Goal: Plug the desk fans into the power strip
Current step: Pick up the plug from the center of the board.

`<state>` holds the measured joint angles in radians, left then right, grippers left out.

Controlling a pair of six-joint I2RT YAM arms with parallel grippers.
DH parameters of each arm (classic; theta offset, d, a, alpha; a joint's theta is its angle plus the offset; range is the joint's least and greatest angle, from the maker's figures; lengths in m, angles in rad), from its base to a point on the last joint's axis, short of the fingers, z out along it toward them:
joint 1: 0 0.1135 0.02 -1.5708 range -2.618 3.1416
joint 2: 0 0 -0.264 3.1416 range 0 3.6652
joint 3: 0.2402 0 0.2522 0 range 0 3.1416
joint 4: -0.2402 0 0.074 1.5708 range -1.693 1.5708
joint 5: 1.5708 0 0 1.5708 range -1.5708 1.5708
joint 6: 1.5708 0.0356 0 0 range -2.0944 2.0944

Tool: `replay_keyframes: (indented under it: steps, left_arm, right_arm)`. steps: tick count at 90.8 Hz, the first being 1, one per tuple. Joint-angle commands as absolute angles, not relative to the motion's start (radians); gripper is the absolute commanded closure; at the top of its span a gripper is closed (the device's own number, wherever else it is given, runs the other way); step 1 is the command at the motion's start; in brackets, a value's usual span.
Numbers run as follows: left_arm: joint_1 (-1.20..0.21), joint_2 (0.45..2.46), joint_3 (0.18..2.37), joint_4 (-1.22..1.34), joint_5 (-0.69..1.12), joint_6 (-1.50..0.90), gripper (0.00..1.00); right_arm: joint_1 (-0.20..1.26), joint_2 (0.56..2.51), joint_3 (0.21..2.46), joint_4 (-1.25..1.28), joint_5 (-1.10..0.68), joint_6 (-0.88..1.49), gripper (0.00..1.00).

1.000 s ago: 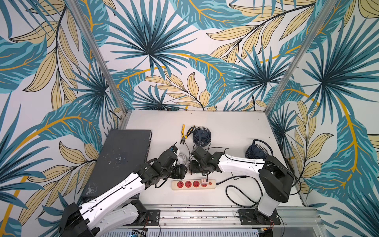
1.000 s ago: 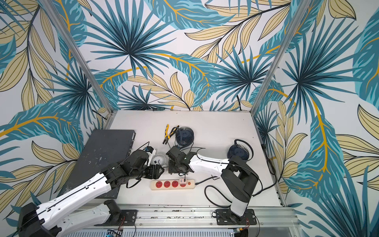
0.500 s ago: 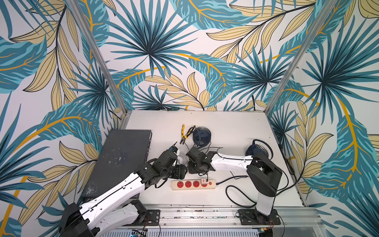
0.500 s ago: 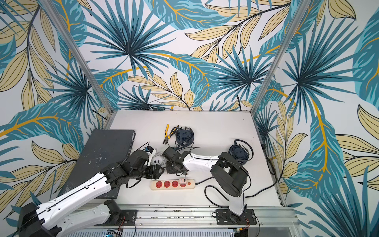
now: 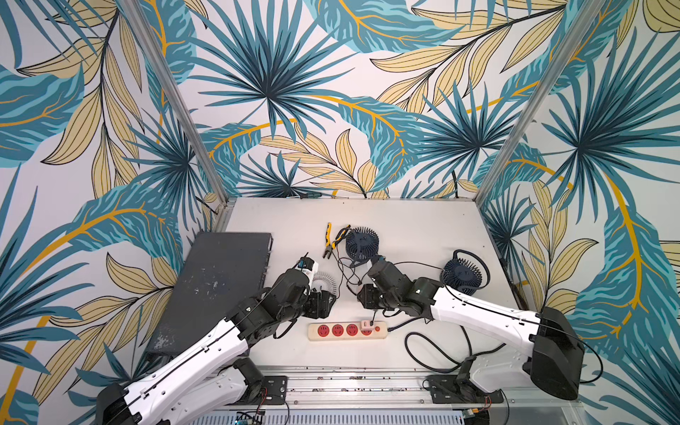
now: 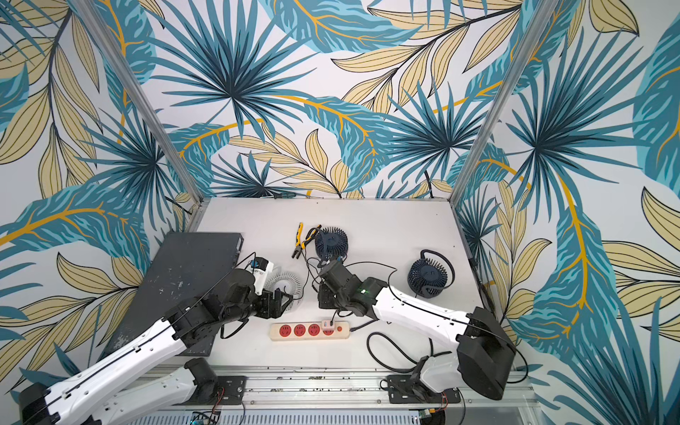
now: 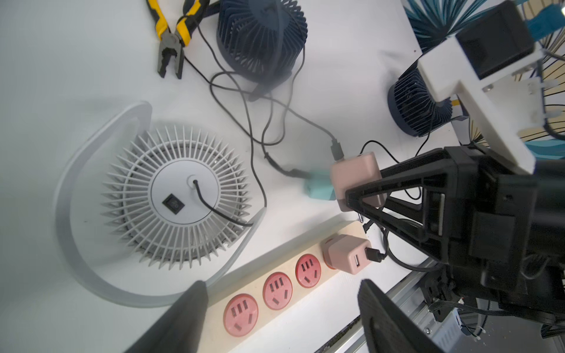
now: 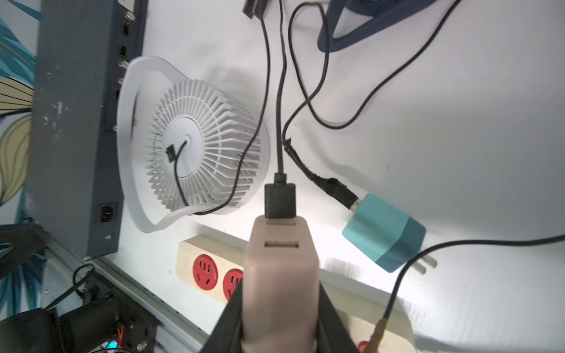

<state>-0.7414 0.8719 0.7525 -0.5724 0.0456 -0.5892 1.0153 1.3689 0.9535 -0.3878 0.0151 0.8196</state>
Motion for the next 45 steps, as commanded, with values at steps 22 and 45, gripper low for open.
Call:
replay_keyframes:
  steps: [22,45]
  left_arm:
    - [-0.736,0.825,0.81,-0.359,0.185,-0.551,0.15]
    - [-0.735,0.858,0.887,-0.293,0.208,-0.557,0.11]
  right_arm:
    - [0.862,1.247,1.027,-0.212,-0.25,0.769,0.81]
    - [0.782,1.221,1.134,-0.191,-0.373,0.72,0.81]
